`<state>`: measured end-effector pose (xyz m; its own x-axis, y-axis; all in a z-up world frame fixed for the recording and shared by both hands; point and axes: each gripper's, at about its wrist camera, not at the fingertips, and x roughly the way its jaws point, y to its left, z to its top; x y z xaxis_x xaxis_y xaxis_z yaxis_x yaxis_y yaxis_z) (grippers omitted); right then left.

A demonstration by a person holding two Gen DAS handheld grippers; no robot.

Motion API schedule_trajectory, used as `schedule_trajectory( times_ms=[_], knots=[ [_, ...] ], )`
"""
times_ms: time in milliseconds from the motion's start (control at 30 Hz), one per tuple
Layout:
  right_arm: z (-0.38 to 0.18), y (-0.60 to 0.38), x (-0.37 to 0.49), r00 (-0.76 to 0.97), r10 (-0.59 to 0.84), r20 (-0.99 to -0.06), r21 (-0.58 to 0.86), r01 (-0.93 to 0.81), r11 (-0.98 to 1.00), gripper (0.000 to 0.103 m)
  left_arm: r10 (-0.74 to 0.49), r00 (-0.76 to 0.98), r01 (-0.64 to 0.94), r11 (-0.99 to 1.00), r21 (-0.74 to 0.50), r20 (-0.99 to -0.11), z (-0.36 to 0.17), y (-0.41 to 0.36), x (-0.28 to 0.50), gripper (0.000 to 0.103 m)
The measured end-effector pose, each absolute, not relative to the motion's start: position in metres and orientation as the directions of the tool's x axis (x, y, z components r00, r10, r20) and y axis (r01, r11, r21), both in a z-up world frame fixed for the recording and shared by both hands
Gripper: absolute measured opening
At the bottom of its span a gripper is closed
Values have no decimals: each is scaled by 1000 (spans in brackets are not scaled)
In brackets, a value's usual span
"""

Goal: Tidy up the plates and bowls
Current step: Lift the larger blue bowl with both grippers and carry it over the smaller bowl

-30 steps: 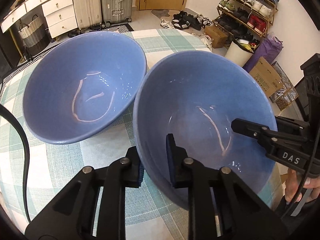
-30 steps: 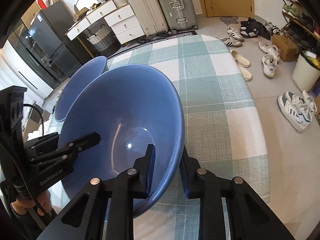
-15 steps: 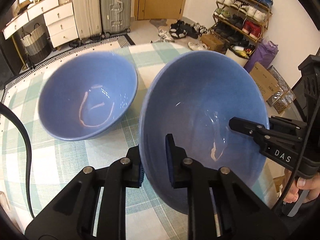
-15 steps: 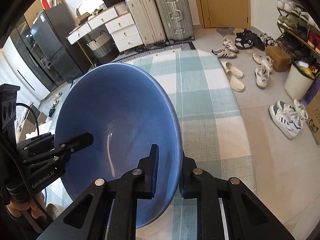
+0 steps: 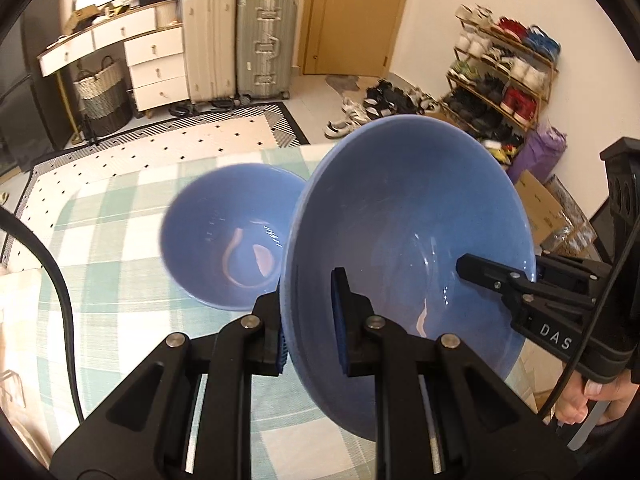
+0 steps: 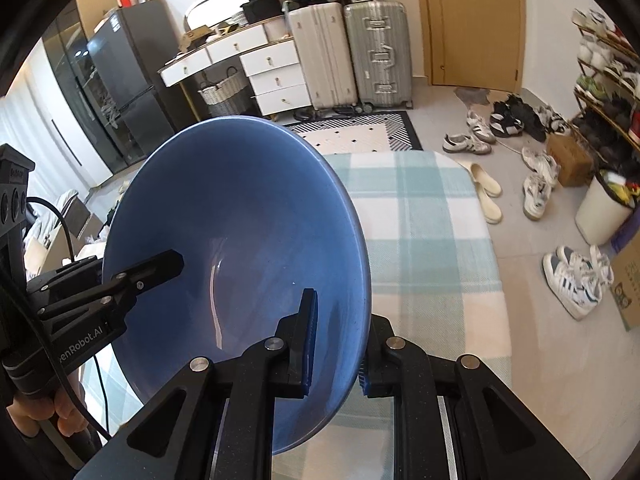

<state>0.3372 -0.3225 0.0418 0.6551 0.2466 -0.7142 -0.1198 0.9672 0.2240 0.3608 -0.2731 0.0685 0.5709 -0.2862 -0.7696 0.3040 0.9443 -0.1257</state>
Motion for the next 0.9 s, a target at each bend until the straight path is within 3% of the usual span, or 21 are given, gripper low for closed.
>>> schedule_trajectory(
  times_ms=[633, 900],
  knots=[
    [64, -241, 408, 633, 281, -722, 194, -205, 959, 17, -207, 619, 169, 977, -129, -758, 102, -142, 453, 15],
    [57, -234, 430, 624, 269, -733, 185, -198, 963, 17, -202, 604, 156, 979, -134, -771, 90, -129, 490, 15]
  ],
)
